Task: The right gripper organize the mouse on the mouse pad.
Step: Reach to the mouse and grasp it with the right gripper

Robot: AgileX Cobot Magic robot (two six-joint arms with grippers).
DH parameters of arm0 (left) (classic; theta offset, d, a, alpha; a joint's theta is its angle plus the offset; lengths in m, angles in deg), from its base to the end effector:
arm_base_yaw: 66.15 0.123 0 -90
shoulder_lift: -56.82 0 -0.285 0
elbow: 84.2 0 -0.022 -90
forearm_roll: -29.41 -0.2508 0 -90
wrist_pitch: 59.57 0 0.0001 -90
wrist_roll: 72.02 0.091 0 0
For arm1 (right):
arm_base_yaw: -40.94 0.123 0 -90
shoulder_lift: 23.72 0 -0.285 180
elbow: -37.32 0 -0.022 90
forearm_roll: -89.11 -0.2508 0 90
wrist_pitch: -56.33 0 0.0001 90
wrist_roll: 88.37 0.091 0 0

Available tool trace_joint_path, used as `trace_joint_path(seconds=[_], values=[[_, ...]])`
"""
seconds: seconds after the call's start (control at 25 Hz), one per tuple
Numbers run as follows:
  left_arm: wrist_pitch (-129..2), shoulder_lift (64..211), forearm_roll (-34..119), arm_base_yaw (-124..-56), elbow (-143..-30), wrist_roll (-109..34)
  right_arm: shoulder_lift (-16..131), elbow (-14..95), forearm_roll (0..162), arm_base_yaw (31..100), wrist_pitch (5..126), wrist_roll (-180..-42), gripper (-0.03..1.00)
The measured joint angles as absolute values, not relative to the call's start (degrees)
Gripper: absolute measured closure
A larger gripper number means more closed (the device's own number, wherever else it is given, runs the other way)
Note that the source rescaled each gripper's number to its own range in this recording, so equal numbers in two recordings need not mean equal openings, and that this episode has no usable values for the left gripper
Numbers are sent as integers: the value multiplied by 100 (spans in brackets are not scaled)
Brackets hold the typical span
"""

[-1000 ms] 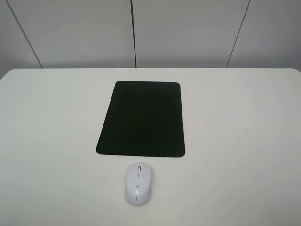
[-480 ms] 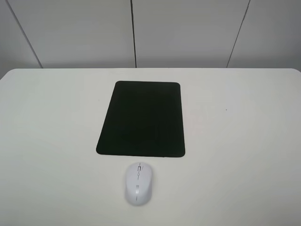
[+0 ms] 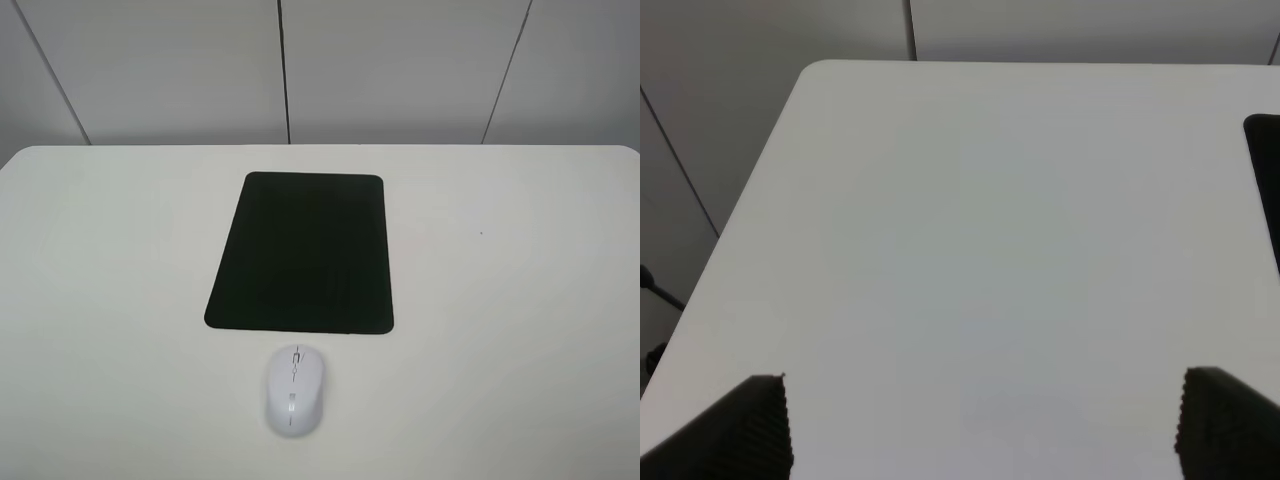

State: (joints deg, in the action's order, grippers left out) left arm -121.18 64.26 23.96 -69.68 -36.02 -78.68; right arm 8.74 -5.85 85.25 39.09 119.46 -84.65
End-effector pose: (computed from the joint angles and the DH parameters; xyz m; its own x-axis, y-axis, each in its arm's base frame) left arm -0.0069 0.0080 0.2783 -0.4530 -0.0428 -0.8905 -0.0451 0.9987 -0.0251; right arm 0.0570 0.0036 0.2912 -0.7482 0.1193 -0.6526 0.0642 0.9921 0.1078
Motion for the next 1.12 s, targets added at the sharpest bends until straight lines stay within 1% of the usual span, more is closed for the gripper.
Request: trace_joint_path(seconds=[0.12, 0.24, 0.4, 0.72, 1.0, 1.12], values=[[-12118, 6426, 2396, -6968, -3602, -7868, 1919, -363, 8485, 3920, 11946, -8342, -2], [-12118, 6426, 2396, -6968, -3602, -7868, 2685, -129, 8529, 4269, 11923, -8170, -3], [-12118, 6426, 2396, -6968, -3602, -7868, 3537, 159, 8996, 5238, 11855, -7331, -3], [-12118, 6426, 2396, -6968, -3602, -7868, 5050, 320, 9832, 7503, 11430, -4838, -3], [-12118, 6426, 2396, -6968, -3602, -7868, 5828, 330, 10193, 9080, 10487, -3547, -3], [-12118, 6426, 2396, -6968, -3602, -7868, 6353, 418, 10214, 9561, 10171, -3142, -3]])
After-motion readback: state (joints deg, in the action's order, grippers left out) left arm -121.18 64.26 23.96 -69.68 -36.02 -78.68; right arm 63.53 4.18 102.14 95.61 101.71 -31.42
